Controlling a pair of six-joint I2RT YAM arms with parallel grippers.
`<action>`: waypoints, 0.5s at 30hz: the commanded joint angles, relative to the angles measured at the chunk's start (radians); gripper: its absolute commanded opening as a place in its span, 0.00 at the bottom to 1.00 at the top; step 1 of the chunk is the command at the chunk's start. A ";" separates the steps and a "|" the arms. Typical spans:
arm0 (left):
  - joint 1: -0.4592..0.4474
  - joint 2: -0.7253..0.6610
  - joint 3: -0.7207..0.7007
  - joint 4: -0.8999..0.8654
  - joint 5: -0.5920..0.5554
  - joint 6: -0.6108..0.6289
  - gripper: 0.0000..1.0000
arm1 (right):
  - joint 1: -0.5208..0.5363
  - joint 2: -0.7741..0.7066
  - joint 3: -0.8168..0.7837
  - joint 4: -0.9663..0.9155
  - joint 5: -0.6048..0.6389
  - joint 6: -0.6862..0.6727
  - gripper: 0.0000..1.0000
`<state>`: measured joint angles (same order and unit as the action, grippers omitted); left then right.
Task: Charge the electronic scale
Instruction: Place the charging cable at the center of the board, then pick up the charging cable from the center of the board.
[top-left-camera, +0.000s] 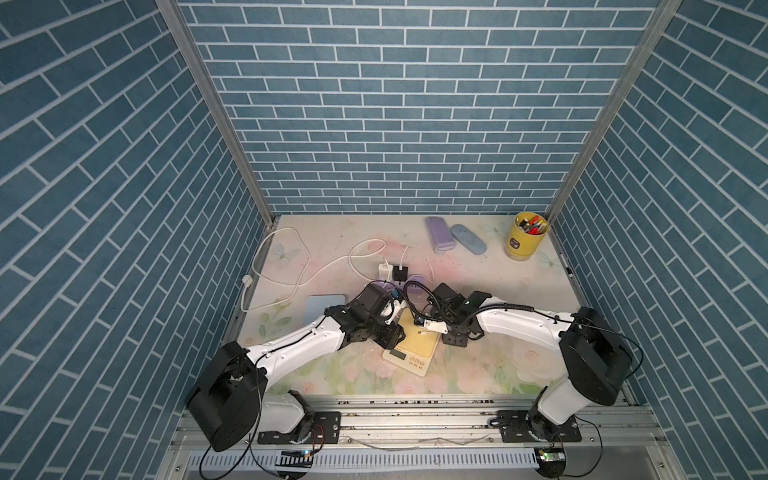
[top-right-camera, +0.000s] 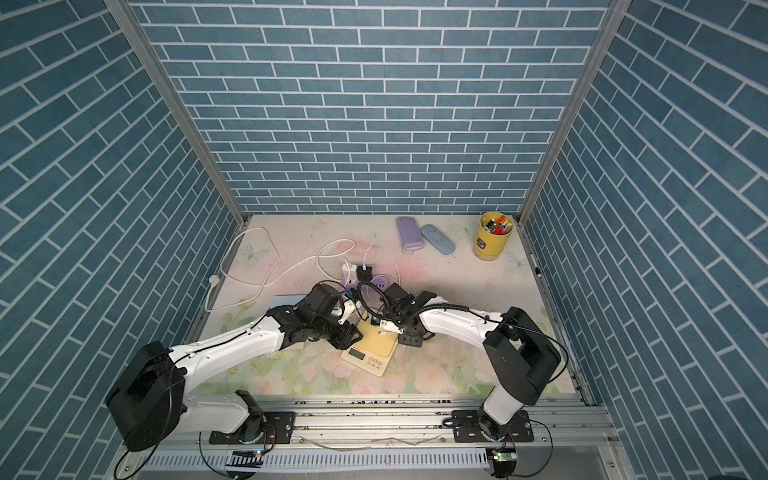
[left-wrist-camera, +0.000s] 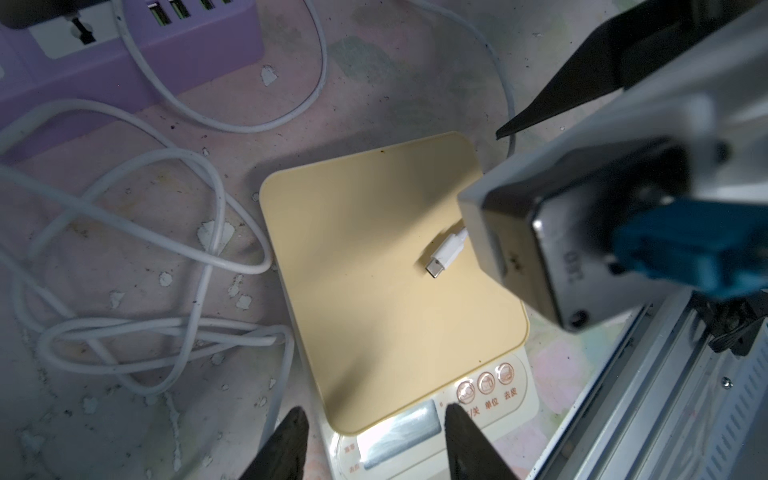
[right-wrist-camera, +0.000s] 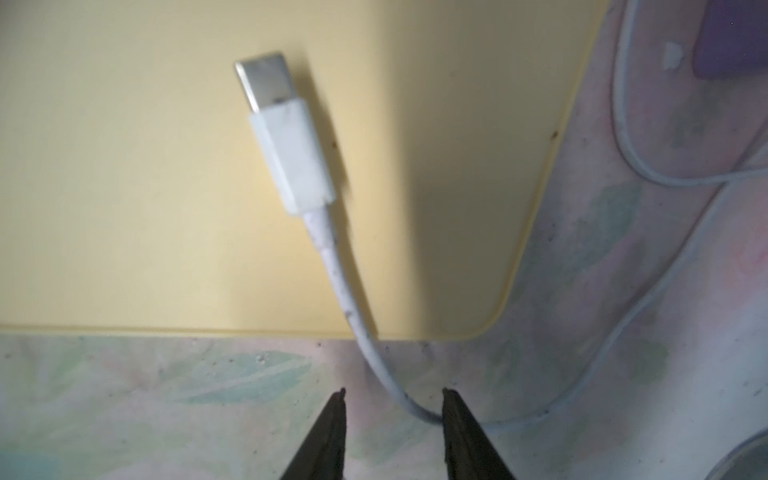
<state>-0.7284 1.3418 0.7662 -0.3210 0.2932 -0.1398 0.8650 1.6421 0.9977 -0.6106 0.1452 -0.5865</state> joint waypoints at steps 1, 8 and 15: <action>-0.002 -0.005 0.024 0.008 0.013 0.022 0.56 | -0.010 0.041 0.033 0.042 -0.036 -0.067 0.37; 0.006 -0.047 0.022 0.013 0.015 0.011 0.56 | -0.009 0.018 0.001 0.080 0.001 -0.065 0.00; 0.072 -0.102 0.013 0.107 0.119 -0.120 0.56 | -0.008 -0.125 -0.048 0.085 -0.013 -0.043 0.00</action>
<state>-0.6865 1.2640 0.7662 -0.2840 0.3431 -0.1909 0.8555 1.5845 0.9627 -0.5240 0.1478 -0.6327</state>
